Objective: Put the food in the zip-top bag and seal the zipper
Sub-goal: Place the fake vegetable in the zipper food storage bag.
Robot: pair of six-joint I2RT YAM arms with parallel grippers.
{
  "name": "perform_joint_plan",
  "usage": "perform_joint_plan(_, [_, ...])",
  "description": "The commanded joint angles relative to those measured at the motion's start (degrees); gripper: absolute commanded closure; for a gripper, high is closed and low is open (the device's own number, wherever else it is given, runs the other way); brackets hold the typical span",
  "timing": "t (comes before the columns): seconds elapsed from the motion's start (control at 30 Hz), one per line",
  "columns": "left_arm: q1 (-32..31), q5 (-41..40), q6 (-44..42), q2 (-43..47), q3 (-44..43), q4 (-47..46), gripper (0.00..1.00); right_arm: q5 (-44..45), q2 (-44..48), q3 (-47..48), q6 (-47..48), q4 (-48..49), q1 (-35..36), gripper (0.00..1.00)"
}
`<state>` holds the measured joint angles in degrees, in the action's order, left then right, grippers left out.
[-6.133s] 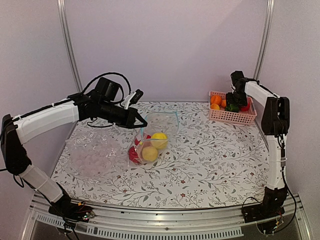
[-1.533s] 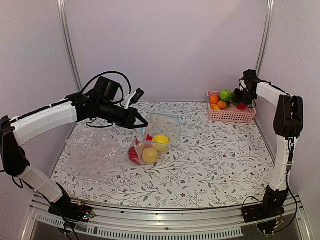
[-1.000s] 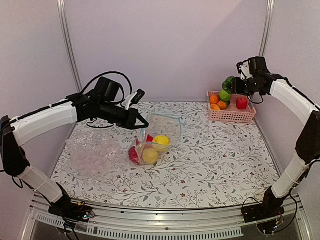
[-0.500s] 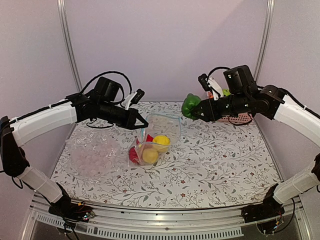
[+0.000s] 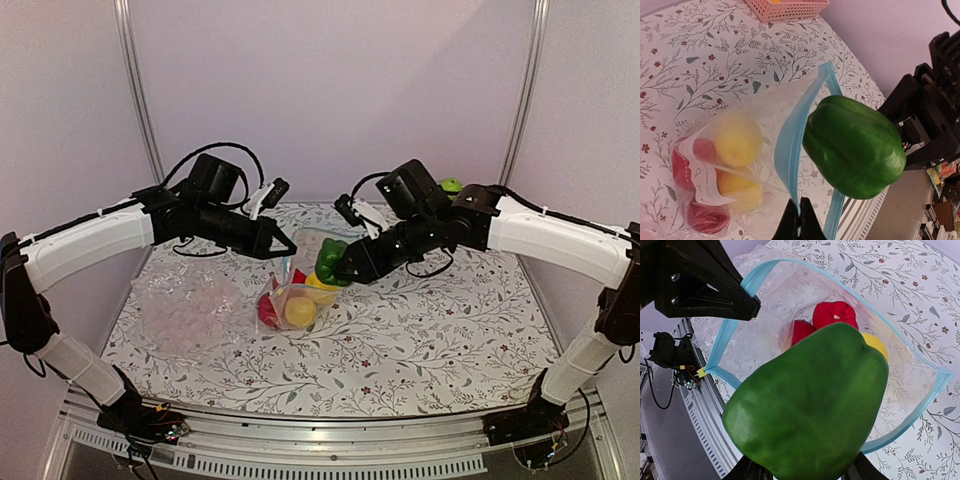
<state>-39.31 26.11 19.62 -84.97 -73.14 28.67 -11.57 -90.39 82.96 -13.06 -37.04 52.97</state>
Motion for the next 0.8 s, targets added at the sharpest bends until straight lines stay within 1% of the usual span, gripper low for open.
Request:
perform_joint_plan(0.0, [-0.9,0.0,-0.8,1.0,-0.3,0.6,1.00,0.7,-4.6,4.8,-0.7,1.0,1.1,0.54])
perform_joint_plan(0.27, [-1.0,0.3,-0.7,0.7,-0.4,0.5,1.00,3.1,-14.8,11.2,-1.9,1.3,1.6,0.53])
perform_joint_plan(0.5, [-1.1,0.5,-0.7,0.3,-0.3,0.5,1.00,3.6,-19.6,12.0,-3.5,6.1,2.7,0.46])
perform_joint_plan(0.53, [-1.1,0.5,-0.7,0.2,-0.3,0.5,1.00,3.9,-20.0,11.9,-3.8,6.5,2.7,0.44])
perform_joint_plan(0.57, [-1.1,0.5,-0.7,0.1,-0.3,0.5,1.00,4.2,-20.5,11.9,-3.9,6.9,2.8,0.37])
perform_joint_plan(0.67, [-1.1,0.5,-0.7,-0.1,-0.4,0.5,1.00,5.0,-21.4,11.6,-4.2,8.0,2.7,0.27])
perform_joint_plan(0.77, [-1.1,0.4,-0.8,-0.1,-0.3,0.5,1.00,6.3,-21.5,11.4,-3.8,8.3,2.7,0.21])
